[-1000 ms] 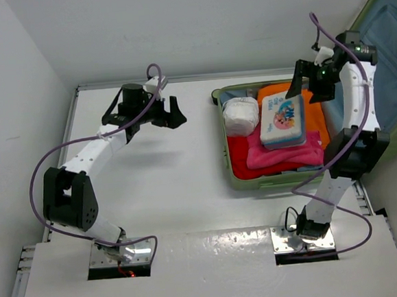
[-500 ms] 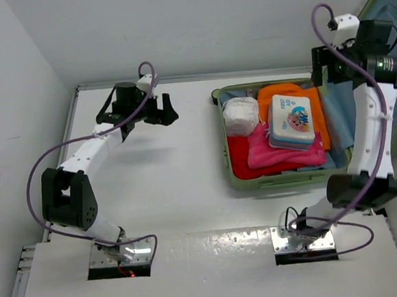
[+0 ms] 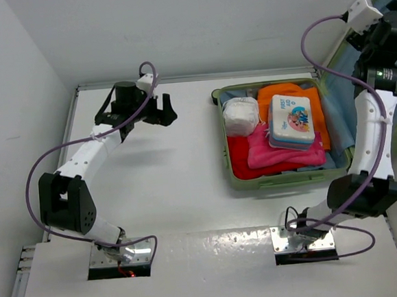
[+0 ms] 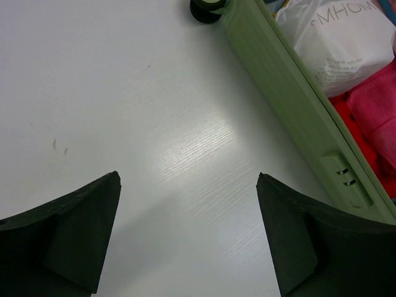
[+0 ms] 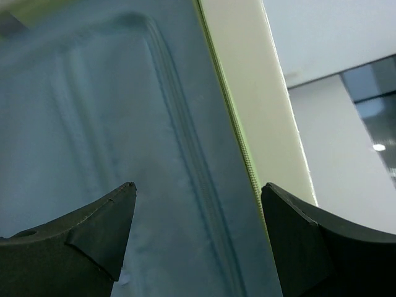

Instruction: Pack the luggage

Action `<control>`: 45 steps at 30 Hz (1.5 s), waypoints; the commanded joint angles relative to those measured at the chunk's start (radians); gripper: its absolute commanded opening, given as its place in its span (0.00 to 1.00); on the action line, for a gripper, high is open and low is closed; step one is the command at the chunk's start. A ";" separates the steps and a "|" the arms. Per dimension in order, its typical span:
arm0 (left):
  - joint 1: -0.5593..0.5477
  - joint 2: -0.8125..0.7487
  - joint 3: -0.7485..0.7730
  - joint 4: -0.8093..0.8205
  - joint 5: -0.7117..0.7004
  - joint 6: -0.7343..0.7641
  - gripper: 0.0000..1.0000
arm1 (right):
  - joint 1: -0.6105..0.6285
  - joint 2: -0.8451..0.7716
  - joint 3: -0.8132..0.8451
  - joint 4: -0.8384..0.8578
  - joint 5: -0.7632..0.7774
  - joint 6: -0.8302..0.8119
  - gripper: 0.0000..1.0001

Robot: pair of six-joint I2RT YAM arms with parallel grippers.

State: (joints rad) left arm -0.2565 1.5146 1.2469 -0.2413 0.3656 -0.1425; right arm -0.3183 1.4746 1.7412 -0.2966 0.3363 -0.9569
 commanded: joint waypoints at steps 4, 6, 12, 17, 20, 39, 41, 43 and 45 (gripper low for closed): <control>-0.009 0.012 0.057 0.011 -0.008 -0.008 0.93 | -0.106 0.070 0.043 0.235 0.032 -0.255 0.81; -0.009 0.021 0.066 0.011 -0.008 -0.008 0.93 | -0.119 0.075 0.023 0.276 0.027 -0.275 0.81; -0.009 0.030 0.057 0.020 -0.017 -0.008 0.93 | -0.125 0.066 0.034 0.226 -0.015 -0.261 0.10; -0.009 0.030 0.048 0.020 -0.036 0.001 0.93 | 0.005 -0.094 -0.123 0.126 -0.109 -0.171 0.00; -0.009 0.019 0.048 0.020 -0.045 0.011 0.93 | 0.199 -0.174 -0.170 -0.099 -0.162 -0.062 0.06; 0.029 -0.059 -0.086 0.030 -0.100 -0.080 0.96 | 0.630 -0.447 -0.117 -0.431 -0.690 0.731 0.93; 0.030 -0.059 -0.095 0.030 -0.079 -0.106 0.96 | 0.581 -0.461 -0.167 -0.304 -0.444 0.715 0.91; 0.005 -0.059 -0.109 0.068 -0.013 -0.127 0.93 | 0.526 -0.479 -0.254 -0.181 -0.220 0.667 0.85; -0.021 -0.048 -0.109 0.105 0.015 -0.159 0.90 | 0.402 -0.481 -0.299 -0.129 -0.163 0.664 0.82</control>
State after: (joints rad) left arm -0.2485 1.4788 1.1385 -0.2226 0.3054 -0.2375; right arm 0.1909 0.9604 1.5211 -0.6079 -0.1001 -0.3061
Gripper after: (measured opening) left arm 0.912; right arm 0.833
